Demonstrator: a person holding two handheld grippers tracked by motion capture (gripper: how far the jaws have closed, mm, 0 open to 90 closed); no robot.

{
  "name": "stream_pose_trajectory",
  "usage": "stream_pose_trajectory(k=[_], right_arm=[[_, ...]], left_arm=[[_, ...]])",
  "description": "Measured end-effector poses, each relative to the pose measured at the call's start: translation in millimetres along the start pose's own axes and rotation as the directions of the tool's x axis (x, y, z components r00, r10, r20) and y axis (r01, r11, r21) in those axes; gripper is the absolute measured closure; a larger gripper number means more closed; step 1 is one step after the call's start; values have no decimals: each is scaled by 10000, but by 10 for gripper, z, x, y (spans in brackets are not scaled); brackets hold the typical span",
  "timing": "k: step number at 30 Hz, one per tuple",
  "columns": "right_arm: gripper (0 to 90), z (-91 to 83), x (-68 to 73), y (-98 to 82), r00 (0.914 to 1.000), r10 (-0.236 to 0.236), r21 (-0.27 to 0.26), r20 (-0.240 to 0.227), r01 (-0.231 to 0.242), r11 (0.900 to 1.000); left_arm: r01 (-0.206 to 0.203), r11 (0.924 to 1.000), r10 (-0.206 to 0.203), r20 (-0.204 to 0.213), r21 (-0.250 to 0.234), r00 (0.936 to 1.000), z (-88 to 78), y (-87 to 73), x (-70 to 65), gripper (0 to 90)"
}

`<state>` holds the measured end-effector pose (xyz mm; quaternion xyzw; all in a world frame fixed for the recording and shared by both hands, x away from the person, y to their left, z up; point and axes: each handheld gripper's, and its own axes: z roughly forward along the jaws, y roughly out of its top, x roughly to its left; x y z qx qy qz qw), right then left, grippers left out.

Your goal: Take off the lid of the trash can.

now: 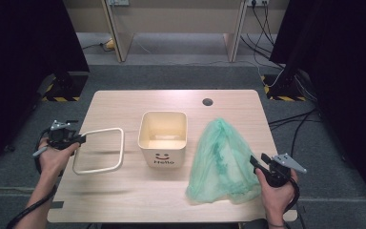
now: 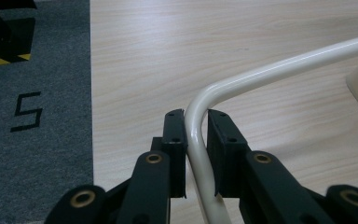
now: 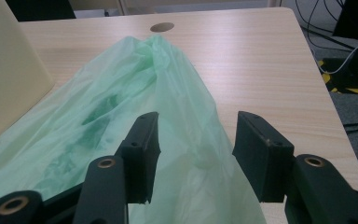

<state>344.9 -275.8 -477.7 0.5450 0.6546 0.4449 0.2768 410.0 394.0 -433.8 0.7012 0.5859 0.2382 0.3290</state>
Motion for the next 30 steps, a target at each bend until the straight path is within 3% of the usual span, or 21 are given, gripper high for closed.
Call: stream_pose_trajectory(k=[30], right_arm=[[497, -3, -1, 0, 10000, 34, -6, -16, -34, 10000]], left_arm=[[-410, 9992, 410, -16, 24, 9992, 203, -235, -21, 770]])
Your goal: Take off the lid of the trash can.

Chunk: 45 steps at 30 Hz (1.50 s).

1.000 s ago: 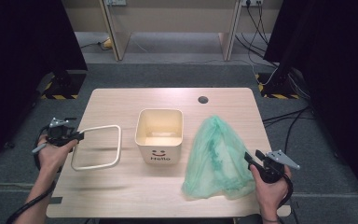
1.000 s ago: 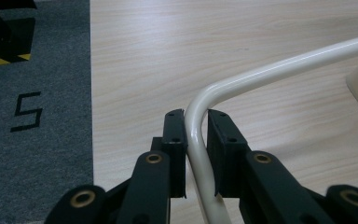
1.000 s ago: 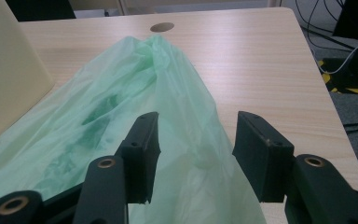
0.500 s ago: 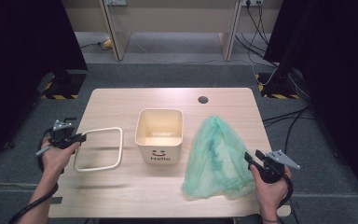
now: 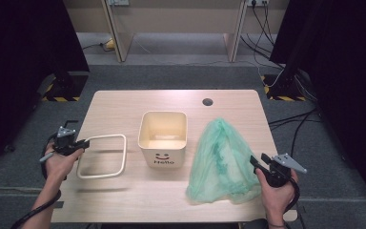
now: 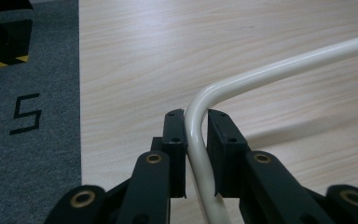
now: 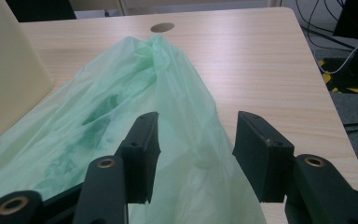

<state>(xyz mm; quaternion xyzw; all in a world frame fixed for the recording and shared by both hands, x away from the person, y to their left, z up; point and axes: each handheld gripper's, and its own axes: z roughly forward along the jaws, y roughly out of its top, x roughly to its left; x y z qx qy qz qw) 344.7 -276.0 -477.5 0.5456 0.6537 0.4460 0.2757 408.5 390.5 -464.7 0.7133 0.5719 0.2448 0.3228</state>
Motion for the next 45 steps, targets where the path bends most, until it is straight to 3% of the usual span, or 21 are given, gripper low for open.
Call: stream_pose_trajectory(k=[12, 45], right_arm=[[496, 0, 1, 0, 10000, -1, 2, -3, 1, 10000], [495, 0, 3, 0, 10000, -4, 7, -25, 4, 10000]], left_arm=[[-194, 9997, 194, -39, 138, 9998, 105, -130, -31, 770], [-627, 9975, 626, 37, 326, 9980, 292, -256, -74, 768]])
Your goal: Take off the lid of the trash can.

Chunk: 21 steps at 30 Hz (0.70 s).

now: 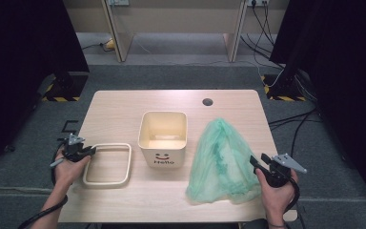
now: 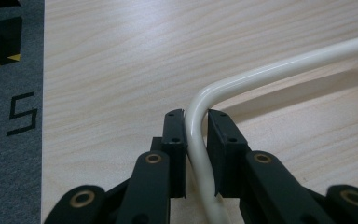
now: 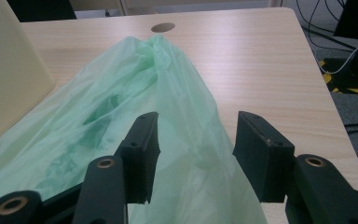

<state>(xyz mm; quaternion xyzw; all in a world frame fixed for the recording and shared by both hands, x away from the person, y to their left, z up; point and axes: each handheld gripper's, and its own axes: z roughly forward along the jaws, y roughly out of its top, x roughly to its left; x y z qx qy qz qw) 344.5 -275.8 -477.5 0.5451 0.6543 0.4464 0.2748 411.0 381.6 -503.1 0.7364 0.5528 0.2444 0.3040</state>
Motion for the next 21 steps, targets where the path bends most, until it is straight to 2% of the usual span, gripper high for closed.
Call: stream_pose_trajectory(k=[14, 21], right_arm=[[494, 1, -1, 0, 10000, -15, 0, -11, 15, 10000], [493, 2, -1, 0, 10000, -17, -9, -7, 17, 10000]], left_arm=[[78, 9999, -79, 21, 88, 10000, 35, -32, 7, 756], [105, 9996, -103, 87, -248, 9999, -51, -6, 11, 615]])
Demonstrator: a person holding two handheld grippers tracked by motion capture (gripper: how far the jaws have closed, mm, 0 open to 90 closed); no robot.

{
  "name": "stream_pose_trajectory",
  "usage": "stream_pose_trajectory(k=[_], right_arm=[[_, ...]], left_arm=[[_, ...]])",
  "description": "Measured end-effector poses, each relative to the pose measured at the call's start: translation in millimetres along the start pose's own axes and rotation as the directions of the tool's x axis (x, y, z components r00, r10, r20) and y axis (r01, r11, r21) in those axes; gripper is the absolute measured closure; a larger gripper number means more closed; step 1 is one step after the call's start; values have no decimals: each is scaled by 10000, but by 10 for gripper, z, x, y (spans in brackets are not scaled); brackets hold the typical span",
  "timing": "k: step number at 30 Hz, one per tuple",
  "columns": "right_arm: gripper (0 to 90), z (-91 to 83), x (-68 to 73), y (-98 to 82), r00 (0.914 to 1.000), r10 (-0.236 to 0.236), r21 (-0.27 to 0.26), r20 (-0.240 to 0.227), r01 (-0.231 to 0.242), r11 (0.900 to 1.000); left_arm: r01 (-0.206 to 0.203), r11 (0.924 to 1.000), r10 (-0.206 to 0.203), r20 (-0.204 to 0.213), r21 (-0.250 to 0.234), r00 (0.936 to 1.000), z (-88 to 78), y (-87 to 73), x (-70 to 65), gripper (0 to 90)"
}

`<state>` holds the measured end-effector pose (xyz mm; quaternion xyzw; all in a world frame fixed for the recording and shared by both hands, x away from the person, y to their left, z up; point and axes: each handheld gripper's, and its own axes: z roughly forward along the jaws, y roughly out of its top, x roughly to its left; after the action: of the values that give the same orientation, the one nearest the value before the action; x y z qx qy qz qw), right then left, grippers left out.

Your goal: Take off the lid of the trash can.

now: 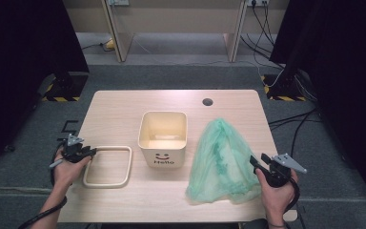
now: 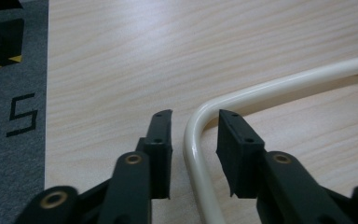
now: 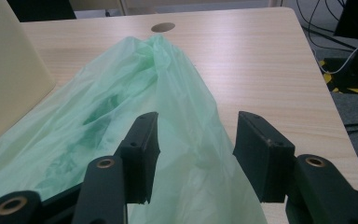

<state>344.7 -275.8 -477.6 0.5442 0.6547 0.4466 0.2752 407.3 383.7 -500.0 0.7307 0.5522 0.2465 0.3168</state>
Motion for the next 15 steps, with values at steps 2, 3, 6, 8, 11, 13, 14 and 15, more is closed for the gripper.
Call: stream_pose_trajectory(k=[2, 3, 6, 8, 11, 13, 14, 15], right_arm=[[493, 1, 2, 0, 10000, -3, 22, 2, 3, 10000], [493, 1, 1, 0, 10000, -15, 27, 1, 15, 10000], [492, 1, -3, -1, 10000, 7, 20, 1, -7, 10000], [492, 2, -8, -5, 10000, 51, 24, 28, -51, 10000], [492, 5, -20, -14, 9999, 115, 12, 32, -115, 9999], [492, 5, -26, -17, 9999, 107, 25, 38, -107, 9999], [492, 6, -26, -17, 9999, 110, 24, 42, -110, 9999], [492, 7, -27, -17, 9999, 95, 44, 43, -95, 9999]], left_arm=[[2, 9997, -1, 61, -233, 10000, -23, 14, -18, 559], [-1, 9996, 2, 57, -291, 10000, -37, 26, -29, 519], [157, 9979, -137, 323, -622, 9994, -73, 63, -68, 418], [340, 9959, -289, 607, -839, 9977, -99, 87, -101, 368], [416, 9932, -320, 888, -1085, 9955, -131, 122, -153, 323], [355, 9920, -235, 992, -1212, 9948, -149, 153, -188, 305], [292, 9915, -166, 987, -1269, 9950, -159, 173, -205, 297], [252, 9911, -119, 1016, -1310, 9948, -169, 196, -219, 291]])
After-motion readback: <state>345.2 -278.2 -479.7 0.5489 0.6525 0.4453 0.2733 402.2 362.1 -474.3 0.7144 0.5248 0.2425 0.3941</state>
